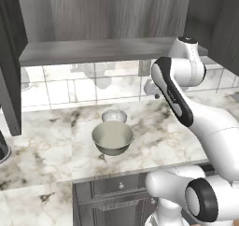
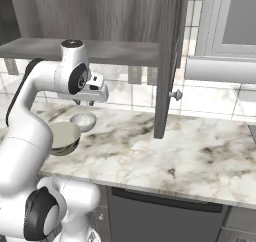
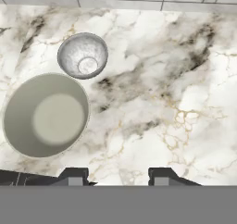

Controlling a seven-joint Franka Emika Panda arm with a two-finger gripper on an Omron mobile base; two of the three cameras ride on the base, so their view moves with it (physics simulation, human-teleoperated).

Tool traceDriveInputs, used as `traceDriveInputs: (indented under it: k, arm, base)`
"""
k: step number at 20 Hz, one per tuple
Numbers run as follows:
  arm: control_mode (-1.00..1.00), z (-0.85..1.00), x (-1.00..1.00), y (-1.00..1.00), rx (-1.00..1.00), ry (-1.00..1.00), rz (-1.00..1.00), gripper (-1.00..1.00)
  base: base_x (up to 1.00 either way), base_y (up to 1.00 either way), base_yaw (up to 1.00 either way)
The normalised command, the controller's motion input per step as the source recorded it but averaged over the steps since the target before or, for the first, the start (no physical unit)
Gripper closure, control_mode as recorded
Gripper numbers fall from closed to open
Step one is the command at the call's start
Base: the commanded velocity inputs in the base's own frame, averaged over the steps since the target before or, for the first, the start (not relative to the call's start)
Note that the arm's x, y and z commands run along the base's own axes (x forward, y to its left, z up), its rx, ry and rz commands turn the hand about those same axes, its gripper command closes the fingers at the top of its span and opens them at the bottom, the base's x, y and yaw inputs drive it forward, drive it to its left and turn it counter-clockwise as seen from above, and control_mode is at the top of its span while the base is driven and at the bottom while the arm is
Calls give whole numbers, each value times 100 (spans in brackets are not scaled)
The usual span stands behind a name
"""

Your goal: Pick up the bowls on the counter and stack them on top of one another in the open cabinet. Place the smaller bowl on top of the larger bowl.

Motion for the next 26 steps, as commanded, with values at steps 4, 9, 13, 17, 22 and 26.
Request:
traceDriveInputs:
  k: [4, 9, 13, 17, 22, 26]
  arm:
    - [-100, -3, 0, 0, 0, 4, -1, -100]
    - [-100, -23, 0, 0, 2, 9, -1, -100]
    - [-100, -25, 0, 0, 4, 5, 0, -100]
    - [-100, -20, 0, 0, 5, 7, 0, -100]
    - [-100, -17, 0, 0, 3, 3, -1, -100]
    - [-100, -15, 2, 8, 0, 0, -2, -100]
  base:
    - [0, 0, 0]
    - [0, 0, 0]
    - [0, 0, 0]
    - [0, 0, 0]
    - [0, 0, 0]
    - [0, 0, 0]
